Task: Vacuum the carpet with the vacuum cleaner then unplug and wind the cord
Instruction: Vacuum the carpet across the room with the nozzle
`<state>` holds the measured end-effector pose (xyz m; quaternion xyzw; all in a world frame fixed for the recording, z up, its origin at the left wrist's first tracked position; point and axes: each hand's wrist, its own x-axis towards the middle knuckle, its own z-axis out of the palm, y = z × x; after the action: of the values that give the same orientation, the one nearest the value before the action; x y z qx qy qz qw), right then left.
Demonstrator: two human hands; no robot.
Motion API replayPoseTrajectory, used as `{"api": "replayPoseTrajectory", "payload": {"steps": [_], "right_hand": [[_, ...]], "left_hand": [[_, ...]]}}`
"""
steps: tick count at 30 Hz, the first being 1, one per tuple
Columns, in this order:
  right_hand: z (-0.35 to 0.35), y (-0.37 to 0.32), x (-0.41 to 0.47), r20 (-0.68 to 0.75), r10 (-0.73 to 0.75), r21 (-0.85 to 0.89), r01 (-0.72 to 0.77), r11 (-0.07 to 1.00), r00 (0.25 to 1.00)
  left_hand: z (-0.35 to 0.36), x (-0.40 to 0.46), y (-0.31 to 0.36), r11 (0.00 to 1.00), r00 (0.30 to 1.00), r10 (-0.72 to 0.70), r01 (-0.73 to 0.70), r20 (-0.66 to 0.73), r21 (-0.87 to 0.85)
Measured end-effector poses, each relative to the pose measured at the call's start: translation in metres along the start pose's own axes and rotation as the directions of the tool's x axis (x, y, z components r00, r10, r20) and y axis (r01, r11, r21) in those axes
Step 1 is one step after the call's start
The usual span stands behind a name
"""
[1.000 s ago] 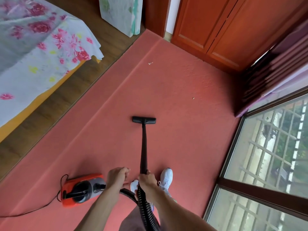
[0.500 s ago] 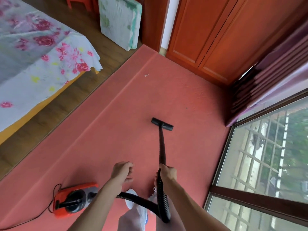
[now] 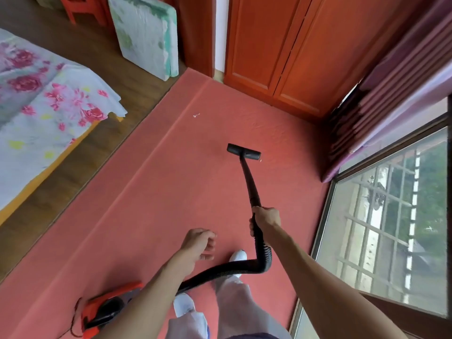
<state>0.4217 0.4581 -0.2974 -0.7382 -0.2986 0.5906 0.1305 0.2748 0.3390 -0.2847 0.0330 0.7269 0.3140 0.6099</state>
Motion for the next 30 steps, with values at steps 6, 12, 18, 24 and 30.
{"api": "replayPoseTrajectory", "payload": {"steps": [6, 12, 18, 24, 30], "right_hand": [[-0.056, -0.047, 0.041, 0.015, 0.01, -0.081, -0.009, 0.997, 1.0], [-0.1, -0.034, 0.069, 0.034, 0.077, -0.139, -0.072, 0.988, 0.996], [-0.087, -0.003, 0.084, -0.005, 0.149, -0.136, -0.148, 0.98, 0.989], [-0.081, 0.002, 0.103, -0.097, 0.147, -0.125, -0.159, 0.979, 0.984], [-0.071, -0.038, 0.141, -0.1, 0.176, -0.065, -0.183, 0.981, 0.979]], "left_hand": [[0.055, 0.021, 0.051, 0.999, 0.999, 0.046, -0.046, 0.005, 0.021], [0.104, 0.038, 0.066, 0.998, 0.998, 0.019, -0.022, 0.052, 0.054], [0.132, 0.051, 0.066, 0.993, 0.998, -0.032, 0.024, 0.062, 0.119], [0.148, 0.07, 0.083, 0.988, 0.997, -0.024, 0.013, 0.067, 0.155], [0.159, 0.088, 0.101, 0.984, 0.996, -0.027, 0.011, 0.087, 0.177]]}}
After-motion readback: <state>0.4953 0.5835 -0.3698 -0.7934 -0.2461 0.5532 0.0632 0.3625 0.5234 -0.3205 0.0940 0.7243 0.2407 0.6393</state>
